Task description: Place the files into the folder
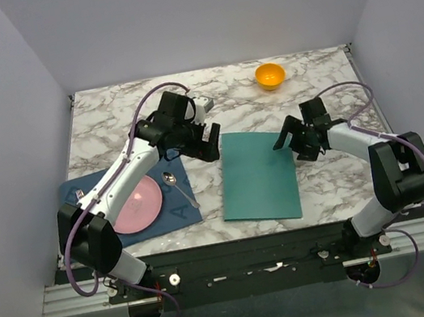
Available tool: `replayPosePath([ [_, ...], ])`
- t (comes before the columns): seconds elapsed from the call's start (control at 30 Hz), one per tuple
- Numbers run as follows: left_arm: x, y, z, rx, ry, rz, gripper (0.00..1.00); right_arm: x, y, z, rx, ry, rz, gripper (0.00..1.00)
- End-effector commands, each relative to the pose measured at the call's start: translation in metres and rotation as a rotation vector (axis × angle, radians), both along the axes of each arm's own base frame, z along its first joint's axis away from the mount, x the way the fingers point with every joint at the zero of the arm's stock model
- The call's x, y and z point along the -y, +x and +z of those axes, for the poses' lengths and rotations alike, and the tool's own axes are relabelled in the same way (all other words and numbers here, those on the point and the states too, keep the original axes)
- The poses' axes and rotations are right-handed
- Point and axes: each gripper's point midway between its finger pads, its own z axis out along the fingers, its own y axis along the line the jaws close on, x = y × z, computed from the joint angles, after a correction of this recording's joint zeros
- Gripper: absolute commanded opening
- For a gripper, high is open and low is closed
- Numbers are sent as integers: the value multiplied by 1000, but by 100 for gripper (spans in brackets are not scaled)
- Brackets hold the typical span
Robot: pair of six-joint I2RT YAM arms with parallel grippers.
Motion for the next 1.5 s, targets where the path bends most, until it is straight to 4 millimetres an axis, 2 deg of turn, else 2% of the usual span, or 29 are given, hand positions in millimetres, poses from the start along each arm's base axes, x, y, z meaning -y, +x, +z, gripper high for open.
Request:
replayPosePath([
  [0.0, -11, 4, 7, 56, 13, 17, 99, -28, -8, -18, -67, 98, 54, 100],
  [0.23, -25, 7, 7, 70, 23, 47, 99, -54, 2, -23, -66, 112, 114, 100],
  [0.37, -34, 10, 9, 97, 26, 64, 99, -52, 7, -17, -41, 88, 108, 100],
  [0.5, -42, 12, 16, 132, 44, 84, 99, -42, 15, 20, 91, 33, 122, 100],
  [0.53, -45, 12, 18, 138, 52, 94, 99, -43, 17, 41, 160, 24, 151, 100],
  [0.6, -48, 13, 21, 148, 57, 103, 99, -43, 17, 67, 247, 7, 182, 100],
  [0.63, -50, 13, 23, 156, 60, 110, 99, -47, 13, 92, 326, -4, 227, 100],
  [0.67, -51, 13, 25, 164, 62, 112, 99, -49, 10, 104, 365, -11, 248, 100],
  [0.77, -56, 12, 24, 189, 58, 90, 99, -64, -7, 136, 451, 11, 351, 100],
  [0.8, -60, 11, 16, 183, 71, 90, 99, -71, -15, 143, 463, 39, 391, 100],
  [0.87, -64, 14, 17, 203, 85, 80, 99, -81, -29, 154, 496, 63, 439, 100],
  [0.93, -68, 18, 16, 199, 97, 91, 99, -94, -45, 156, 509, 83, 500, 100],
  [1.0, -74, 17, 12, 184, 114, 99, 99, -98, -55, 165, 547, 84, 524, 100],
  [1.13, -86, 10, 7, 188, 125, 119, 99, -109, -76, 168, 573, 101, 572, 100],
  [1.3, -101, 7, 7, 198, 142, 152, 99, -112, -89, 176, 609, 95, 591, 100],
  [1.47, -105, 4, 12, 207, 122, 172, 99, -107, -95, 176, 611, 64, 595, 100],
])
